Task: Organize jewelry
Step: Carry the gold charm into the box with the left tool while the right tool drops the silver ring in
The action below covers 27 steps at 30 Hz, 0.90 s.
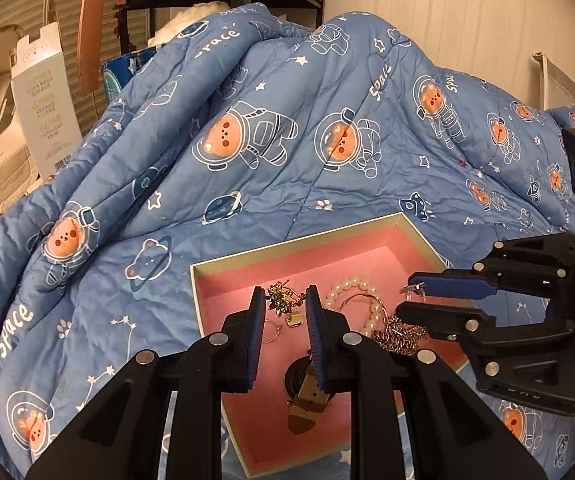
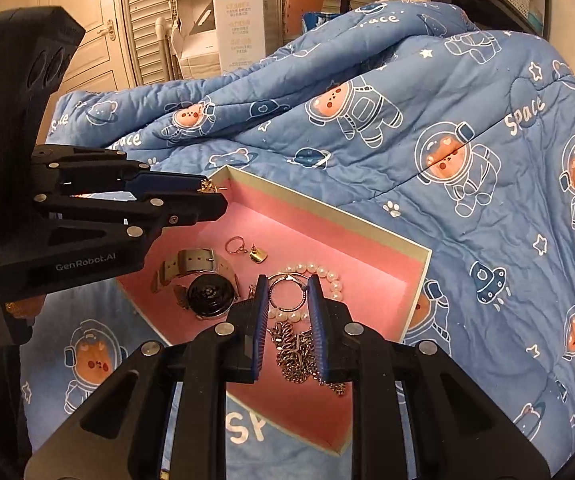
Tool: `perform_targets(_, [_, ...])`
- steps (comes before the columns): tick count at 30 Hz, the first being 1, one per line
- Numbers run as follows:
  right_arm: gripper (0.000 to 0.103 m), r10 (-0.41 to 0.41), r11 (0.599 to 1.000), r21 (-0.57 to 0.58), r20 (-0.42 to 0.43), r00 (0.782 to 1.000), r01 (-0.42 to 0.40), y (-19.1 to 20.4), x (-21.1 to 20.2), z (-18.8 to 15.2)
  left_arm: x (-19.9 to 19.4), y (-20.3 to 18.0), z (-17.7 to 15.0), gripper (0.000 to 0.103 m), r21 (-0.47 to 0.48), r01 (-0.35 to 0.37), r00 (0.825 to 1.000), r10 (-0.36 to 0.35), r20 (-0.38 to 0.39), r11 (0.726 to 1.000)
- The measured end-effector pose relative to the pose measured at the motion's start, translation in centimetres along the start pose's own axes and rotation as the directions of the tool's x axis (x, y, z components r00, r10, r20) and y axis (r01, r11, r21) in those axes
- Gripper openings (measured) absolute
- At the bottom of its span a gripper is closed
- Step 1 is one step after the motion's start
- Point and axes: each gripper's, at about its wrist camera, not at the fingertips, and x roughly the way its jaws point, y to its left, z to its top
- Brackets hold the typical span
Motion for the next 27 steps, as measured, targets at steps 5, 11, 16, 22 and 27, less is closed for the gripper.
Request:
perform_targets(5, [0.02, -0.019, 1.0, -0.009, -0.034, 0.999, 0.019, -0.4, 1.7, 0.4, 2.6, 1.0, 1.2, 0.02, -0.066, 0.038, 0.997, -0.043, -0.071, 0.997])
perform_targets(11, [0.02, 0.0, 1.0, 0.001, -0.059, 0.998, 0.0, -0.9, 2.8, 0.9, 5.3, 0.9, 1.7, 0.02, -0.074, 0.028, 0.988, -0.039, -0.147, 0.997])
perform_targets(16, [0.02, 0.021, 1.0, -0.001, -0.085, 0.996, -0.021, -0.9, 3.7, 1.0, 6.6, 0.6, 1.4, 0.02, -0.083, 0.024, 0.982, -0.039, -0.184, 0.996])
perform_targets(22, [0.02, 0.03, 0.999, 0.015, -0.115, 0.993, -0.029, -1.1, 4.6, 1.0, 7.5, 0.5, 1.0, 0.02, -0.102, 0.029, 0.977, -0.05, -0.208, 0.994])
perform_targets(27, [0.02, 0.026, 1.0, 0.01, -0.135, 0.99, -0.025, -1.0, 5.3, 0.9, 7.9, 0.3, 1.0, 0.02, -0.106, 0.034, 0.972, -0.058, -0.228, 0.994])
